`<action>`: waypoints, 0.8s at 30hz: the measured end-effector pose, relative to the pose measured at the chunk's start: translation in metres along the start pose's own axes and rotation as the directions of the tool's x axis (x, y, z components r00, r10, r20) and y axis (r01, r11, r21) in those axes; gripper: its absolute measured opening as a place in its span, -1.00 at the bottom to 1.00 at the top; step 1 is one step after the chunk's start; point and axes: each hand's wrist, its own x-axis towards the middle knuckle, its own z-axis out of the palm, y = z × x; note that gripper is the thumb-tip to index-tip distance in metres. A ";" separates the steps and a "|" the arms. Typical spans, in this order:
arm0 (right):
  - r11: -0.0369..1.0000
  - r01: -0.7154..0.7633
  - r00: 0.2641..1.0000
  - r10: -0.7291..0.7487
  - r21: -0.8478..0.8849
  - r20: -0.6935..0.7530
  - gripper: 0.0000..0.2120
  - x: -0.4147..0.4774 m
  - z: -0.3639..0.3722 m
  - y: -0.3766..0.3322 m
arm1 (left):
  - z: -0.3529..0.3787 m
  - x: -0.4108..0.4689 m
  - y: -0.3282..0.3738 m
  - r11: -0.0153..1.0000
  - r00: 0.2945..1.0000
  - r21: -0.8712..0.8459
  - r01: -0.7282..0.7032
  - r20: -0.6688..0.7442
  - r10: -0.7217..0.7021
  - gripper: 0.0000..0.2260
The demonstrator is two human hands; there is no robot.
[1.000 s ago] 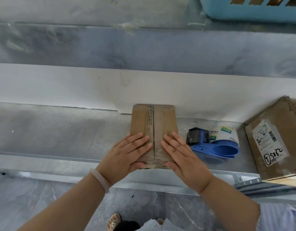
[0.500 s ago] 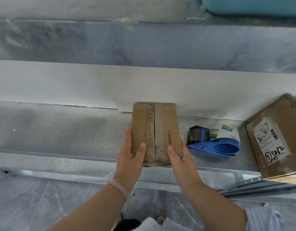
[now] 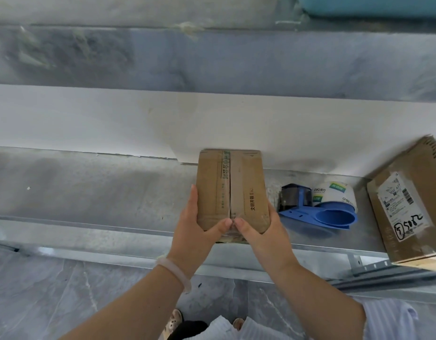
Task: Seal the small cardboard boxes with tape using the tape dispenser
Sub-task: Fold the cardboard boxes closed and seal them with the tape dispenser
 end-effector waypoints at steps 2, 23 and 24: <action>1.000 0.012 1.000 -0.012 -0.008 0.000 -0.42 0.001 -0.001 0.002 | 0.000 0.002 -0.004 0.999 1.000 0.036 0.000 -0.006 0.000 -0.07; 0.994 0.006 0.989 0.010 -0.105 0.147 -0.18 0.001 -0.018 -0.005 | -0.020 0.006 -0.007 0.991 0.988 0.116 -0.062 0.149 0.044 -0.18; 0.988 0.030 0.991 -0.010 -0.149 0.135 -0.05 0.002 -0.020 -0.004 | -0.022 0.006 -0.006 0.985 0.985 0.151 -0.081 0.163 0.056 -0.15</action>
